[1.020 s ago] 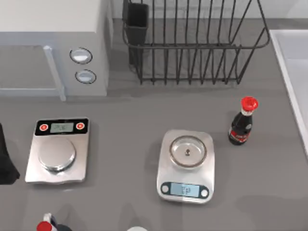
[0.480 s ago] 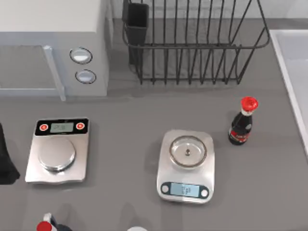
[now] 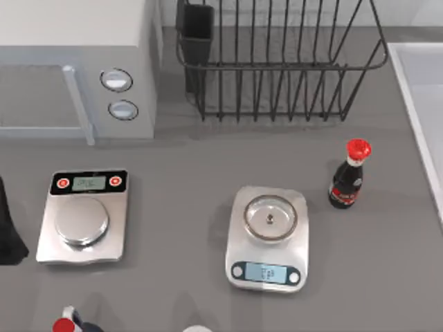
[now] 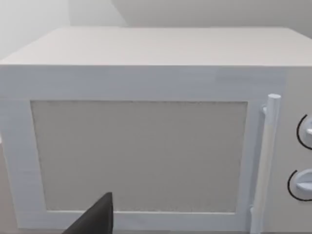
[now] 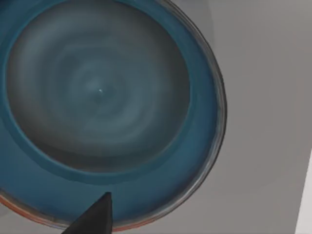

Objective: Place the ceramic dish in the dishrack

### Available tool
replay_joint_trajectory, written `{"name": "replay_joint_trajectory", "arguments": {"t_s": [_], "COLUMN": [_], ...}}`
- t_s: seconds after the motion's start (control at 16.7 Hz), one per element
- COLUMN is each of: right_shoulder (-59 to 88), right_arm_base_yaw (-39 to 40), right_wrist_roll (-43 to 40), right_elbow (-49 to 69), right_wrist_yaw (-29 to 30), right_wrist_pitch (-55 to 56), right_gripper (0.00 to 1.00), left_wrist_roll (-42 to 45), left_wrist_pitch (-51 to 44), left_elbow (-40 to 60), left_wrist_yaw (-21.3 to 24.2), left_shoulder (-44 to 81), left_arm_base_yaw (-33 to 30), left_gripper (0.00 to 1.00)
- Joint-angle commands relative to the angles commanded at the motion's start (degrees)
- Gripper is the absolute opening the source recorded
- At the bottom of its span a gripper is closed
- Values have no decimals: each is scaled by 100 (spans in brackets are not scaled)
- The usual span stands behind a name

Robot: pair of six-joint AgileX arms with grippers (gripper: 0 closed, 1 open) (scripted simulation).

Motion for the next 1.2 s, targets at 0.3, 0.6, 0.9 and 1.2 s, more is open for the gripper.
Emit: {"name": "replay_joint_trajectory", "arguments": {"t_s": [0.3,0.6,0.9,1.2], "right_shoulder": [204,610,702,702], "right_arm_base_yaw": [-5,-5,-9,-9], "right_wrist_roll": [21,24,22,22], "right_elbow": [-477,-1328,-1515,-1515], "right_wrist_yaw": [-1,1,1,1], "right_wrist_pitch": [651,1963,2200,2200], "right_gripper": [100,100,100,70], "left_wrist_roll": [0,0,0,0], "left_wrist_pitch": [0,0,0,0], "left_elbow": [0,0,0,0], "left_wrist_yaw": [0,0,0,0], "left_shoulder": [0,0,0,0], "left_arm_base_yaw": [0,0,0,0], "left_gripper": [100,100,100,100]}}
